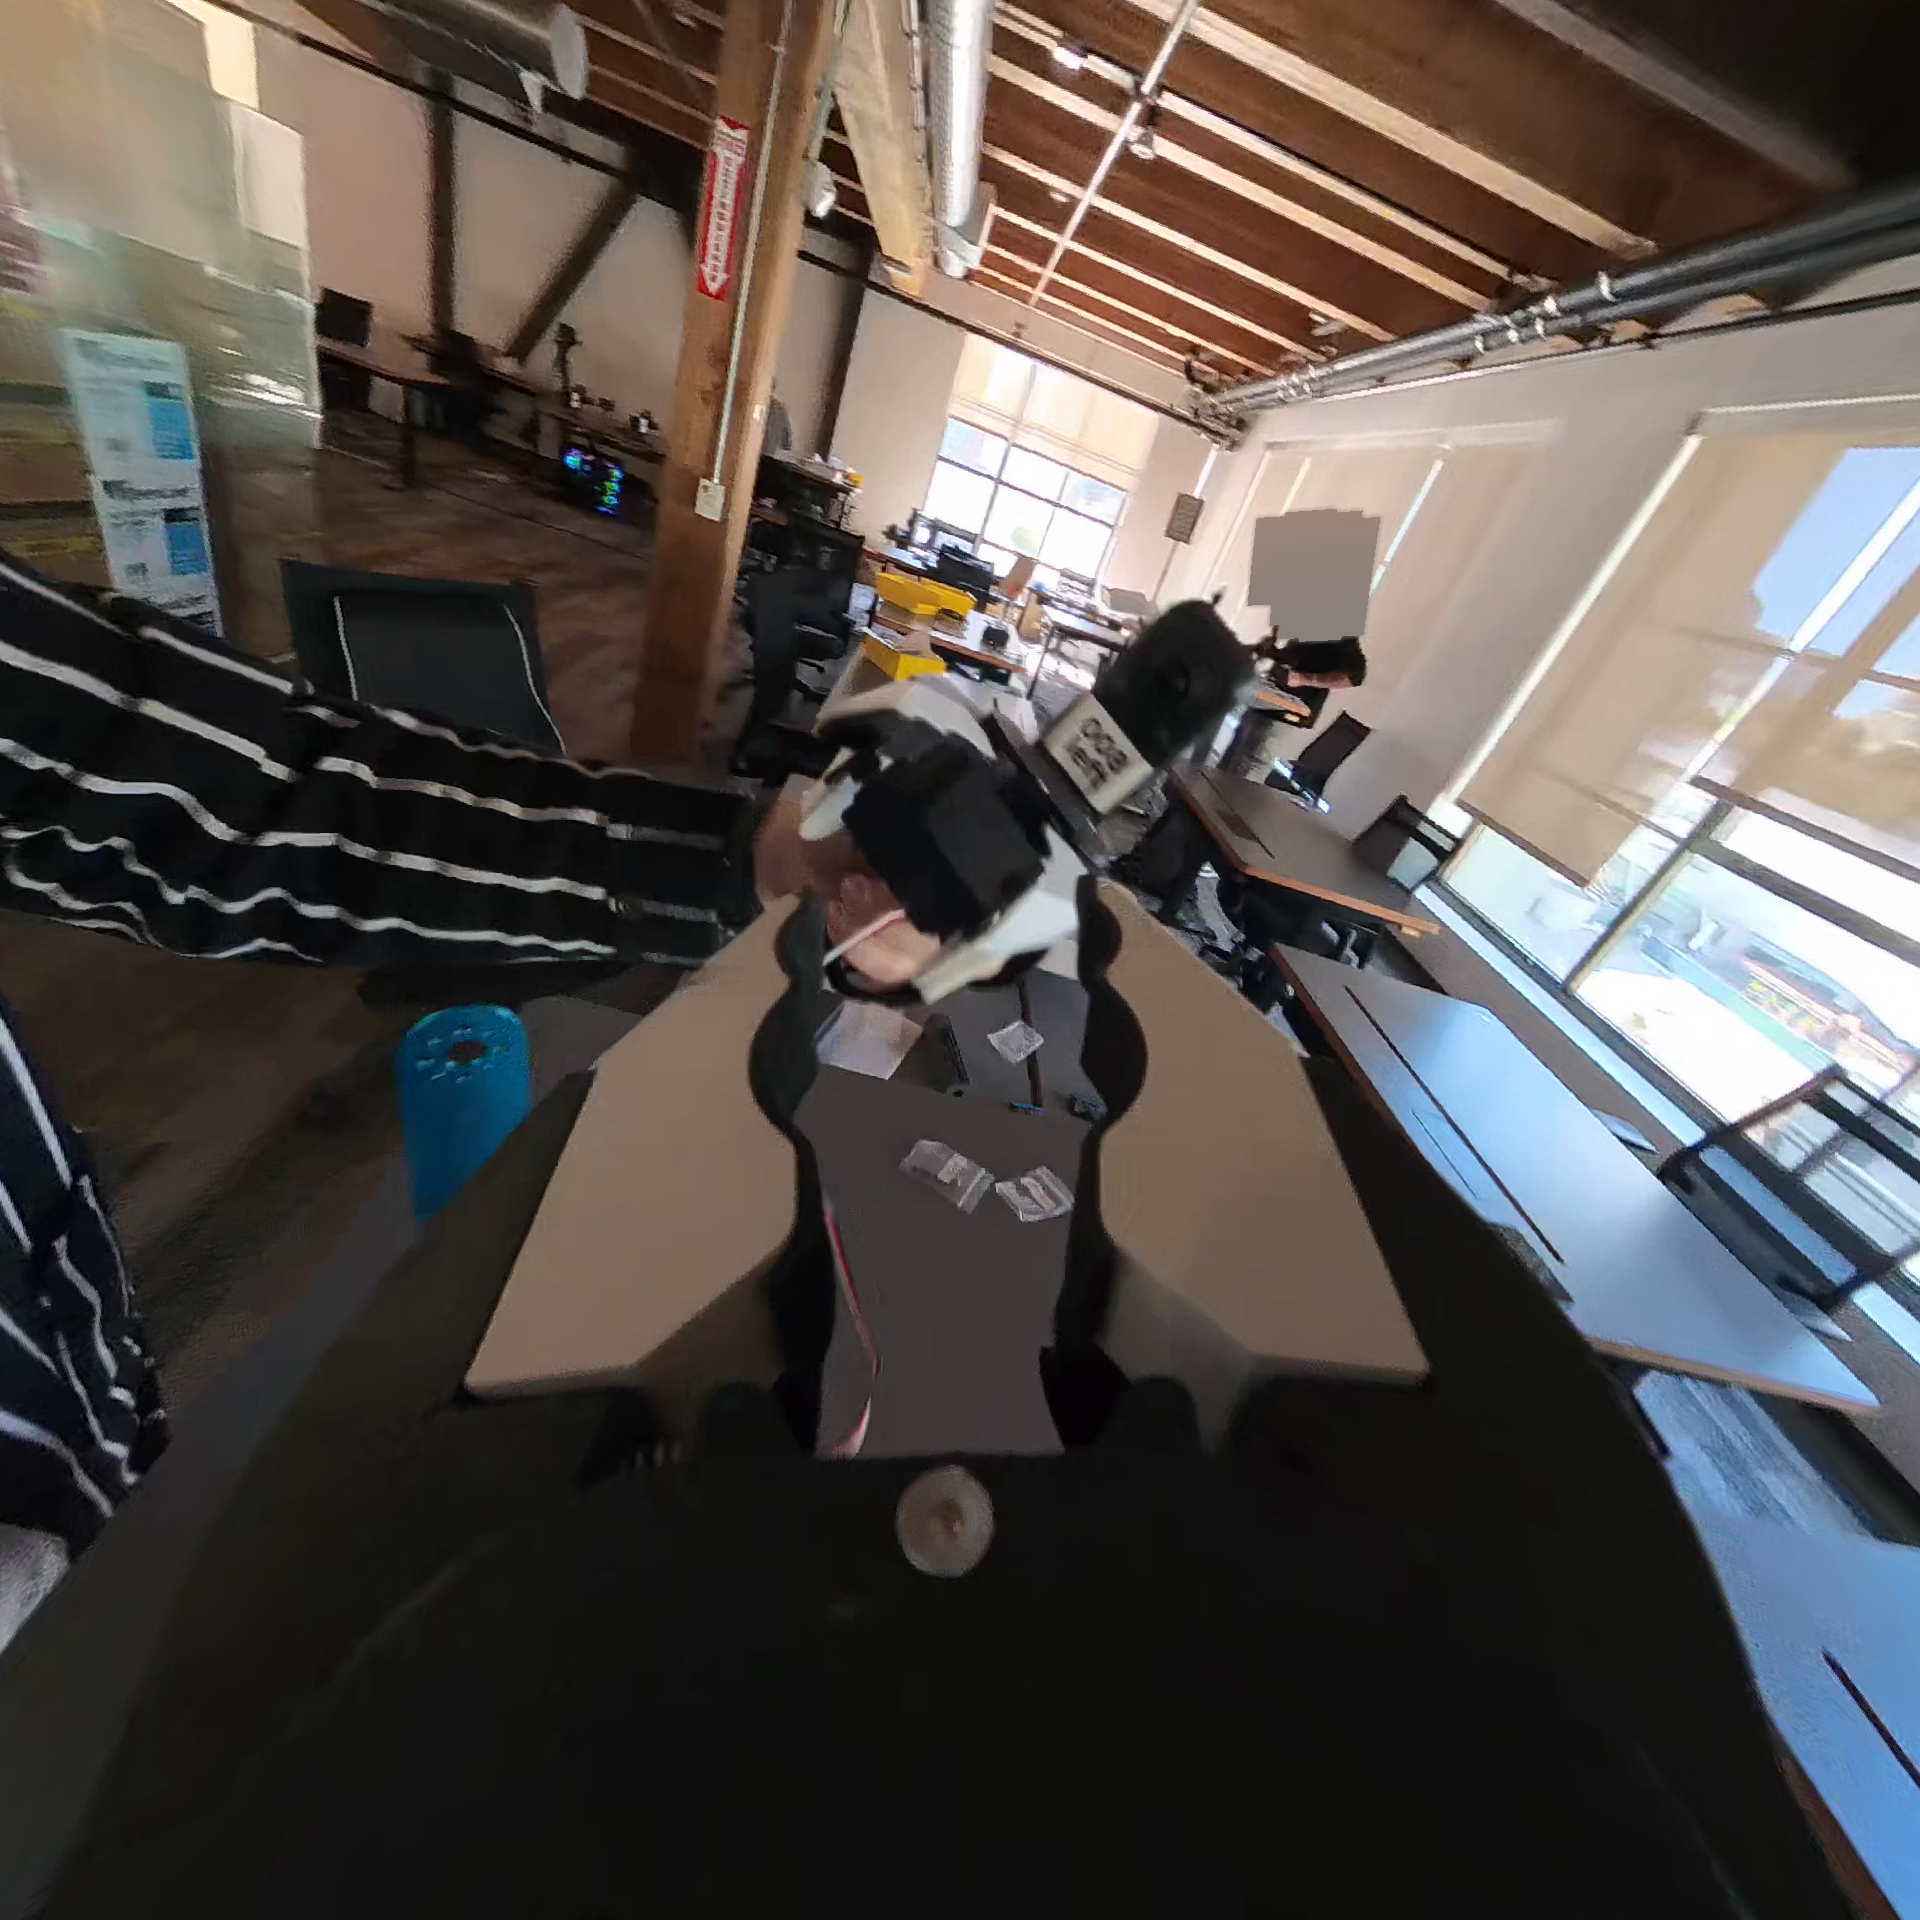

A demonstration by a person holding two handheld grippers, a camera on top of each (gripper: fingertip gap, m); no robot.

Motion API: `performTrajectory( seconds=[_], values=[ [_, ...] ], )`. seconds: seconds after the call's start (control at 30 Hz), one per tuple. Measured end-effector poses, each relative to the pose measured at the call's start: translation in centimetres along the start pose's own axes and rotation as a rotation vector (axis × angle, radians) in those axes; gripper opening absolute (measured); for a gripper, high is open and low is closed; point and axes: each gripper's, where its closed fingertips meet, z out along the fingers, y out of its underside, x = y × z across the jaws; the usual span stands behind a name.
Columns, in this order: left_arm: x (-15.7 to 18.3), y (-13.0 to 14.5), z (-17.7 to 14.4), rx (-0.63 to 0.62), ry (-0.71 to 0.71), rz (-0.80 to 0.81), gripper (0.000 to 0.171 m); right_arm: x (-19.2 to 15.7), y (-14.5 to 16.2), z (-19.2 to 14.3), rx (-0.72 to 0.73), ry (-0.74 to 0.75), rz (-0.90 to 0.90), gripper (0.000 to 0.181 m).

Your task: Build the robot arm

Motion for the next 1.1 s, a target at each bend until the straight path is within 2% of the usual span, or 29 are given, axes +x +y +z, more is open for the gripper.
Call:
performTrajectory(
  seconds=[0.07, 0.13, 0.27, 0.4, 0.5, 0.6, 0.67, 0.73, 0.83, 0.93, 0.97, 1.03, 1.1],
  values=[
    [-0.3, 0.4, 0.3, -0.024, 0.070, -0.012, 0.055, -0.4, 0.6, 1.6, -0.013, -0.035, -0.051, 0.057],
    [-0.8, 0.7, 0.3, -0.048, 0.103, -0.027, 0.055, -0.5, 1.9, 2.6, -0.088, -0.032, -0.147, 0.057],
    [-2.6, 1.9, 0.2, -0.127, 0.093, -0.094, 0.056, -0.6, 2.7, 3.6, -0.215, 0.008, -0.308, 0.046],
    [-3.7, 2.5, -0.3, -0.226, 0.066, -0.188, 0.056, -0.1, 4.4, 3.6, -0.507, 0.027, -0.487, 0.025],
    [-4.5, 2.6, -0.6, -0.280, 0.022, -0.242, 0.056, 1.0, 6.2, 3.0, -0.779, 0.039, -0.545, 0.025],
    [-4.8, 2.5, -0.7, -0.303, 0.007, -0.305, 0.056, 1.8, 7.6, 2.4, -0.981, 0.037, -0.522, 0.026],
    [-5.2, 2.7, -0.8, -0.323, -0.012, -0.339, 0.056, 1.6, 8.4, 2.4, -1.046, 0.008, -0.456, 0.020],
    [-5.4, 2.4, -1.1, -0.279, -0.009, -0.370, 0.058, 1.8, 8.7, 2.4, -1.028, 0.017, -0.341, 0.021],
    [-5.7, 0.5, -2.4, -0.091, -0.036, -0.273, 0.063, 2.4, 8.6, 2.2, -0.924, 0.021, -0.090, 0.020],
    [-5.8, -1.6, -5.0, 0.115, -0.155, -0.093, 0.068, 3.1, 8.8, 1.4, -0.851, 0.062, 0.260, 0.020],
    [-5.4, -2.0, -5.6, 0.164, -0.186, -0.046, 0.065, 3.0, 8.6, 1.2, -0.810, 0.063, 0.399, 0.020],
    [-4.8, -1.6, -5.3, 0.164, -0.242, 0.005, 0.063, 2.4, 7.7, 1.2, -0.711, 0.045, 0.657, 0.020],
    [-5.1, -0.1, -3.7, 0.078, -0.335, 0.025, 0.063, 1.8, 6.7, 1.1, -0.635, 0.026, 0.843, 0.020]
  ],
)
